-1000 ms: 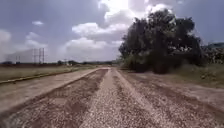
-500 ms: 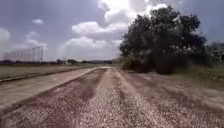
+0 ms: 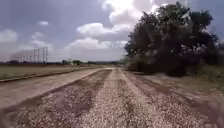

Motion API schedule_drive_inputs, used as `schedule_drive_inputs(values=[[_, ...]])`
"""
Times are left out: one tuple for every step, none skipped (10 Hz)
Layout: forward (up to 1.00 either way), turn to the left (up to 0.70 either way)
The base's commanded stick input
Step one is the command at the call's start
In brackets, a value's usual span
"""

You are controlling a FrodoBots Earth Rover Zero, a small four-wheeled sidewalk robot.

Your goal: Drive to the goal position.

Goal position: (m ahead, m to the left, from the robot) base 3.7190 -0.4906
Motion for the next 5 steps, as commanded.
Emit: schedule_drive_inputs(values=[[1.00,0.00],[1.00,0.00],[1.00,0.00],[1.00,0.00],[1.00,0.00]])
